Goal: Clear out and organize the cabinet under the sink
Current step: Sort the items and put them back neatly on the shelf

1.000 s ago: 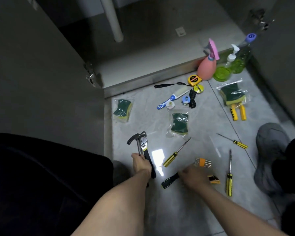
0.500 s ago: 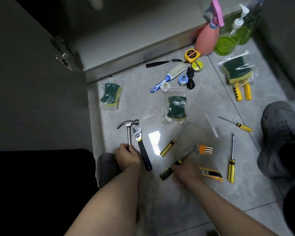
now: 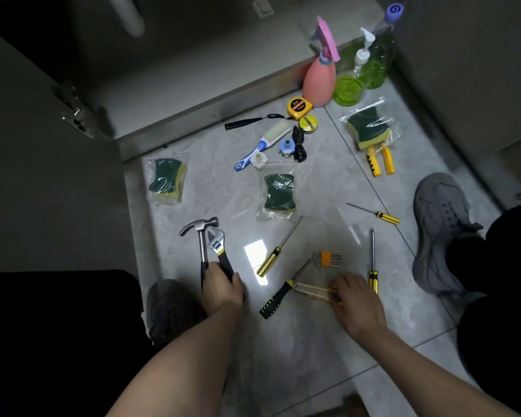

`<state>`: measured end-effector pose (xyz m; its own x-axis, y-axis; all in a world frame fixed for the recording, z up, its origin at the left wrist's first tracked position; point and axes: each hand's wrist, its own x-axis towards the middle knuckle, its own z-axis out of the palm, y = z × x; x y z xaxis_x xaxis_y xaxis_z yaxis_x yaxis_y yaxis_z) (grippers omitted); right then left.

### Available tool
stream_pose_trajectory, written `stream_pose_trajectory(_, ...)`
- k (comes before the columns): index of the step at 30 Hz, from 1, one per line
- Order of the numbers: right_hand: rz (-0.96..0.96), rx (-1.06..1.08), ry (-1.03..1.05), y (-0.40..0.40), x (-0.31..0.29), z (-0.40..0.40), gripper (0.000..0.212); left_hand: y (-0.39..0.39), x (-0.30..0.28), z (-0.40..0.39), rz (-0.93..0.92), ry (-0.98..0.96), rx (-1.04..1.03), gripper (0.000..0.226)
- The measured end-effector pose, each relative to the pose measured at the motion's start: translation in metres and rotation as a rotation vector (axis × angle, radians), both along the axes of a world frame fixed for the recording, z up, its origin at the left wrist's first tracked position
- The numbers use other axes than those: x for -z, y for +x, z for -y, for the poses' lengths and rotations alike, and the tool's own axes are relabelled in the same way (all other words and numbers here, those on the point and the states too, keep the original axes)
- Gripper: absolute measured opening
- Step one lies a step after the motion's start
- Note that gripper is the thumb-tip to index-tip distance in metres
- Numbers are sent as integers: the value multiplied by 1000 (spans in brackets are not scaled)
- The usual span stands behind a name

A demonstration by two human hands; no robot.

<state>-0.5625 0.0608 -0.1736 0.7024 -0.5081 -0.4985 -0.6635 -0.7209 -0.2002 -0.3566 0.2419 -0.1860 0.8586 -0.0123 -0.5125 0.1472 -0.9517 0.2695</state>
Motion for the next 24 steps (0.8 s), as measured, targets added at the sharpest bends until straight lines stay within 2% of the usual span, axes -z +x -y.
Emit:
stream_pose_trajectory(6,11,280,74,-2,4,-3,19,-3,-5,-3,23,-34,61,16)
stream_pose_trajectory(10,-8,280,82,-4,6,-6,17,-11,-4,-12,20,-45,129,16)
stream_pose_trajectory(16,42,326,104,2,7,-6,15,-8,-7,-2,34,-84,108,18)
stream_pose_trajectory(24,67,369,177,11,6,-3,25,6,-10,5,-34,-28,84,19)
